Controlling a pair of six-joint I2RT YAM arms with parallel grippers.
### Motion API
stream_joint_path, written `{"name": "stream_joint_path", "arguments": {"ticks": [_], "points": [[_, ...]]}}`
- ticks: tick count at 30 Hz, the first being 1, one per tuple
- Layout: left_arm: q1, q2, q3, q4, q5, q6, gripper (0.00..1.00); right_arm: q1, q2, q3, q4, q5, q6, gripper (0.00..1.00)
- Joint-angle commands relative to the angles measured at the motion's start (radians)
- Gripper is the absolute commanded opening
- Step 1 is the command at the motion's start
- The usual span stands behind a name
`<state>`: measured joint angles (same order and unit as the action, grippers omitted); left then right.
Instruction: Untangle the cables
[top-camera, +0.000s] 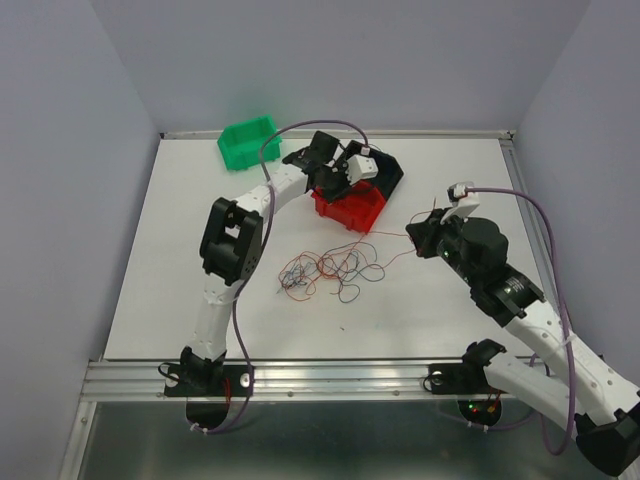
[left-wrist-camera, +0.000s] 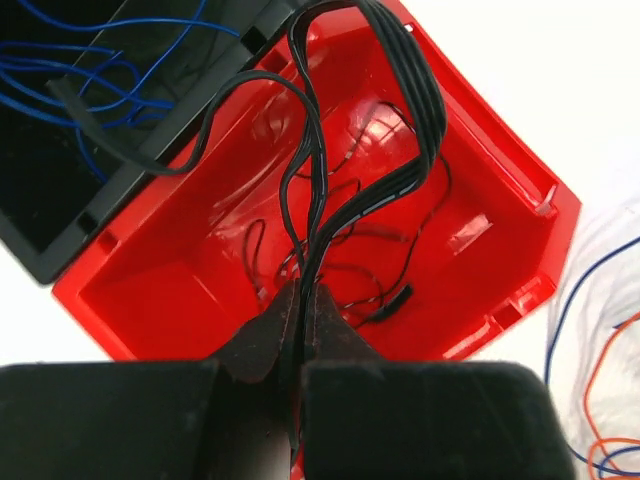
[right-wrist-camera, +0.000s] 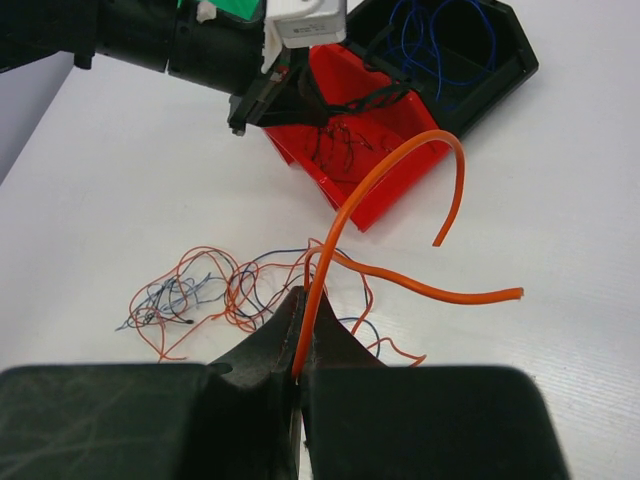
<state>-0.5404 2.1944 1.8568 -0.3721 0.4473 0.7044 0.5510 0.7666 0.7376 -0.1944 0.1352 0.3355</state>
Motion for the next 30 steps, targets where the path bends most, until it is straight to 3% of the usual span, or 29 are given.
{"name": "stream_joint_path", "arguments": {"ticks": [1, 8, 14, 19, 24, 27, 28, 30], "points": [[-0.013, 0.066, 0.186, -0.288, 0.044, 0.157, 0.0, 0.0, 0.01, 0.002, 0.016, -0.008, -0.009, 0.01], [-0.015, -0.019, 0.051, -0.182, -0.002, 0.178, 0.0, 0.001, 0.026, 0.009, 0.019, -0.009, -0.01, 0.01], [-0.041, 0.082, 0.211, -0.274, -0.128, 0.141, 0.0, 0.0, 0.033, 0.011, 0.019, -0.009, -0.009, 0.01], [-0.089, 0.148, 0.185, -0.234, -0.275, 0.112, 0.0, 0.0, 0.019, 0.006, 0.018, -0.009, -0.007, 0.01], [-0.104, 0.169, 0.173, -0.197, -0.302, 0.101, 0.0, 0.001, 0.017, 0.005, 0.016, -0.006, -0.009, 0.01], [-0.104, 0.163, 0.171, -0.182, -0.305, 0.095, 0.12, 0.0, 0.013, 0.003, 0.016, -0.006, -0.009, 0.01], [-0.102, 0.154, 0.167, -0.174, -0.306, 0.09, 0.23, 0.0, 0.01, 0.002, 0.016, -0.006, -0.009, 0.01], [-0.099, 0.121, 0.151, -0.13, -0.288, 0.075, 0.33, 0.0, 0.007, 0.0, 0.016, -0.002, -0.007, 0.01]]}}
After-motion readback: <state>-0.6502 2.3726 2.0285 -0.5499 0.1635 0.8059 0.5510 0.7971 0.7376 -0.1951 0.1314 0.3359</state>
